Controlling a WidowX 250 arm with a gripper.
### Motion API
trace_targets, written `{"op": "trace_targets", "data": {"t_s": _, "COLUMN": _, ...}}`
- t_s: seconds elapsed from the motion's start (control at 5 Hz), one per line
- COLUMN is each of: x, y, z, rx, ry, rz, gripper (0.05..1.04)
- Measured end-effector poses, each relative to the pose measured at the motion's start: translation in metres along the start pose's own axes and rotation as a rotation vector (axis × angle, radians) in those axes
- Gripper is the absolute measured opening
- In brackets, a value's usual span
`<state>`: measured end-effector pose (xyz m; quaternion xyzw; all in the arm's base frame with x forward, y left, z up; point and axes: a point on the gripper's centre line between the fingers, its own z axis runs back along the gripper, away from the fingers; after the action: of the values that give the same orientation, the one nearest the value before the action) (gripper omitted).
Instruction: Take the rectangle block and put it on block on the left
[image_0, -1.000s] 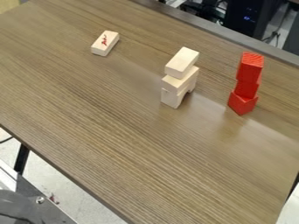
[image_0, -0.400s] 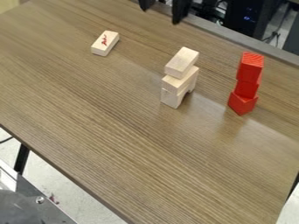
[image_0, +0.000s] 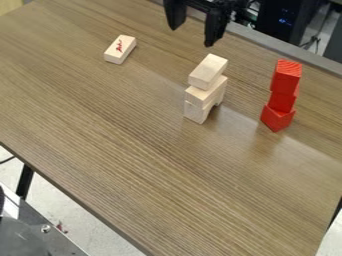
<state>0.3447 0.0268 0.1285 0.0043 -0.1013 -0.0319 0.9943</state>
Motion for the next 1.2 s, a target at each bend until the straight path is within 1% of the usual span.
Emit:
{"op": "trace_targets", "data": {"t_s": 0.2, "x": 0.000, "y": -0.003, "z": -0.002, "rx": -0.002, "ry": -0.005, "rz": 0.000, "gripper": 0.999}}
{"op": "trace_targets", "data": {"t_s": 0.6, "x": 0.000, "y": -0.012, "z": -0.014, "rx": -0.013, "ry": 0.003, "rz": -0.005, "gripper": 0.999}}
{"op": "trace_targets", "data": {"t_s": 0.8, "x": 0.000, "y": -0.016, "z": -0.028, "rx": -0.006, "ry": 0.011, "rz": -0.002, "gripper": 0.999}}
{"op": "trace_targets", "data": {"t_s": 1.0, "x": 0.001, "y": -0.016, "z": -0.033, "rx": 0.010, "ry": -0.002, "rz": 0.021, "gripper": 0.999}}
{"op": "trace_targets", "data": {"t_s": 1.2, "x": 0.002, "y": -0.016, "z": -0.038, "rx": 0.011, "ry": -0.006, "rz": 0.045, "gripper": 0.999}}
